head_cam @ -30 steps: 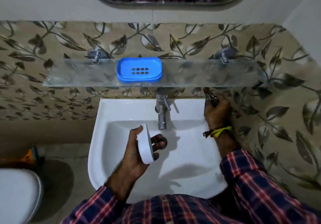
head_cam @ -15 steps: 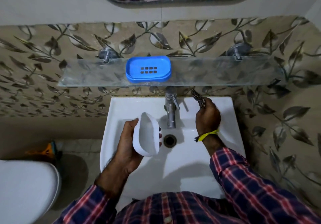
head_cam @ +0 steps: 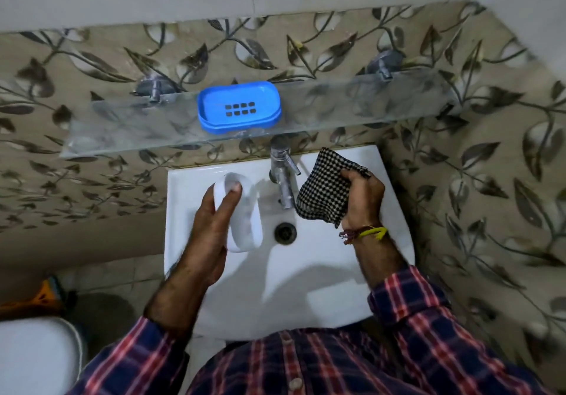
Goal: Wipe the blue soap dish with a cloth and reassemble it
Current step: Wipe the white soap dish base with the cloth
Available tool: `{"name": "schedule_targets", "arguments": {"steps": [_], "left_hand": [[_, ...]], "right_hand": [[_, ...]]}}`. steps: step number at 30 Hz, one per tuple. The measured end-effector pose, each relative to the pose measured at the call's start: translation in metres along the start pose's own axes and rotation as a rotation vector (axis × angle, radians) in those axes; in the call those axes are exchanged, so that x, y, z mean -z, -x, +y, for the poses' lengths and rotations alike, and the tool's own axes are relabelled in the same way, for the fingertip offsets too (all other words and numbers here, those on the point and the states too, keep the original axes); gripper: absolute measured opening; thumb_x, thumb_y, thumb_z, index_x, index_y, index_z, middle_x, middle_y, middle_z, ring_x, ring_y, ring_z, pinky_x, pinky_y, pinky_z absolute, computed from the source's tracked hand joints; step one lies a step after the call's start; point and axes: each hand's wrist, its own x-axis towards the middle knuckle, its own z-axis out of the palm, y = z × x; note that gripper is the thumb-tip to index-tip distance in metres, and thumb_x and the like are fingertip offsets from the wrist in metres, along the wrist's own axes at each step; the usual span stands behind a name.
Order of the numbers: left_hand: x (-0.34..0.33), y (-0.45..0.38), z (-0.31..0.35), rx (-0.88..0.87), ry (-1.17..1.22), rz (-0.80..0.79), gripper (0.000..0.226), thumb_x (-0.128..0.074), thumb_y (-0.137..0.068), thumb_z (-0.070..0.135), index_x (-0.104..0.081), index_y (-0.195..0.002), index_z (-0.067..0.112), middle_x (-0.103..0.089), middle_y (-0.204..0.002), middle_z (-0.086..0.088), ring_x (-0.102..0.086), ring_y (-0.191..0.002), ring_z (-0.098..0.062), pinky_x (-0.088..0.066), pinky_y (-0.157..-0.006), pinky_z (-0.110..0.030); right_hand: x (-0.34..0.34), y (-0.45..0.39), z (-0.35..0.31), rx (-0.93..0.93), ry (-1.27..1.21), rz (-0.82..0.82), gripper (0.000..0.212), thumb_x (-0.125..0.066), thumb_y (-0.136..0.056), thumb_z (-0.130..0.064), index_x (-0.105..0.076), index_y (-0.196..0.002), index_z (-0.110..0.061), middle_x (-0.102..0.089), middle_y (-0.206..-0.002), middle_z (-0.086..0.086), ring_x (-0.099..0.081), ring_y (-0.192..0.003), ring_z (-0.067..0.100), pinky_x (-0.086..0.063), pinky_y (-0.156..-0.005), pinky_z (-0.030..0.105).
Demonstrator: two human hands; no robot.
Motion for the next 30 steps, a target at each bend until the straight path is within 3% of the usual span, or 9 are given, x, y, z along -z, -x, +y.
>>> {"name": "schedule_targets", "arguments": {"steps": [5,7,9,12,14,18,23,27,30], "left_hand": [[-0.004,-0.006,0.001,0.168,0.146,-0.130,0.077,-0.042,-0.081,0.071,-0.055,-0.140,0.022,-0.068,-0.131,-0.004,-0.067,-0.117,-0.021,-0.059,-0.089,-0.037],[-0.007,-0.013,0.000,0.173,0.129,-0.182,0.067,-0.032,-0.093,0.068,-0.062,-0.131,0.022,-0.071,-0.126,-0.004,-0.069,-0.113,-0.020,-0.059,-0.086,-0.034],[-0.018,-0.017,-0.005,0.074,0.019,-0.216,0.056,-0.030,-0.104,0.055,-0.062,-0.132,0.019,-0.069,-0.130,-0.007,-0.065,-0.121,-0.023,-0.054,-0.099,-0.040],[-0.038,-0.010,-0.018,-0.163,-0.216,-0.279,0.040,-0.040,-0.106,0.038,-0.055,-0.138,0.018,-0.067,-0.132,-0.004,-0.060,-0.125,-0.020,-0.048,-0.104,-0.035],[-0.046,-0.004,-0.027,-0.213,-0.298,-0.309,0.037,-0.045,-0.106,0.035,-0.052,-0.140,0.022,-0.068,-0.129,0.001,-0.062,-0.122,-0.013,-0.049,-0.099,-0.028],[-0.042,0.000,-0.036,-0.178,-0.281,-0.325,0.037,-0.046,-0.106,0.035,-0.053,-0.139,0.020,-0.067,-0.129,-0.009,-0.062,-0.123,-0.024,-0.049,-0.107,-0.042],[-0.047,0.006,-0.025,-0.137,-0.124,-0.244,0.046,-0.040,-0.105,0.043,-0.062,-0.125,0.007,-0.070,-0.122,-0.015,-0.066,-0.115,-0.026,-0.049,-0.103,-0.045],[-0.054,-0.004,0.000,-0.093,-0.076,-0.193,0.057,-0.046,-0.099,0.049,-0.059,-0.132,0.005,-0.065,-0.129,-0.025,-0.063,-0.118,-0.036,-0.049,-0.099,-0.050],[-0.049,-0.007,0.004,-0.110,-0.078,-0.187,0.049,-0.050,-0.098,0.046,-0.061,-0.132,0.013,-0.069,-0.124,-0.016,-0.067,-0.108,-0.028,-0.053,-0.092,-0.042]], "right_hand": [[0.009,0.029,-0.003,-0.117,-0.064,-0.182,0.013,-0.065,-0.087,-0.004,-0.072,-0.097,-0.001,-0.075,-0.098,0.016,-0.072,-0.089,0.034,-0.059,-0.069,0.039],[0.008,0.045,0.001,0.009,0.032,-0.285,0.017,-0.073,-0.084,-0.005,-0.073,-0.100,0.000,-0.077,-0.098,0.014,-0.074,-0.089,0.031,-0.061,-0.070,0.039],[0.003,0.065,0.010,0.214,0.213,-0.377,0.017,-0.079,-0.079,-0.001,-0.073,-0.094,-0.005,-0.078,-0.091,0.009,-0.073,-0.083,0.023,-0.061,-0.074,0.038],[-0.008,0.090,0.027,0.426,0.483,-0.335,0.014,-0.080,-0.078,-0.004,-0.076,-0.089,-0.011,-0.078,-0.084,0.001,-0.074,-0.079,0.016,-0.061,-0.078,0.036],[-0.012,0.095,0.031,0.355,0.435,-0.254,0.012,-0.078,-0.079,-0.007,-0.078,-0.091,-0.010,-0.079,-0.085,0.005,-0.076,-0.084,0.024,-0.062,-0.079,0.044],[-0.011,0.102,0.031,0.003,0.091,-0.227,0.012,-0.078,-0.078,0.000,-0.077,-0.090,-0.001,-0.075,-0.094,0.026,-0.070,-0.094,0.047,-0.060,-0.080,0.058],[-0.009,0.103,0.015,0.135,0.224,-0.548,0.028,-0.064,-0.088,0.009,-0.072,-0.111,-0.005,-0.073,-0.113,0.018,-0.069,-0.106,0.029,-0.052,-0.101,0.046],[0.000,0.100,-0.012,0.371,0.507,-0.905,0.026,-0.068,-0.080,0.012,-0.076,-0.090,-0.010,-0.077,-0.084,-0.005,-0.071,-0.080,0.006,-0.056,-0.076,0.022],[0.004,0.105,-0.009,0.538,0.811,-0.986,0.024,-0.068,-0.077,0.014,-0.077,-0.086,-0.006,-0.077,-0.084,0.003,-0.071,-0.081,0.012,-0.057,-0.074,0.028]]}}
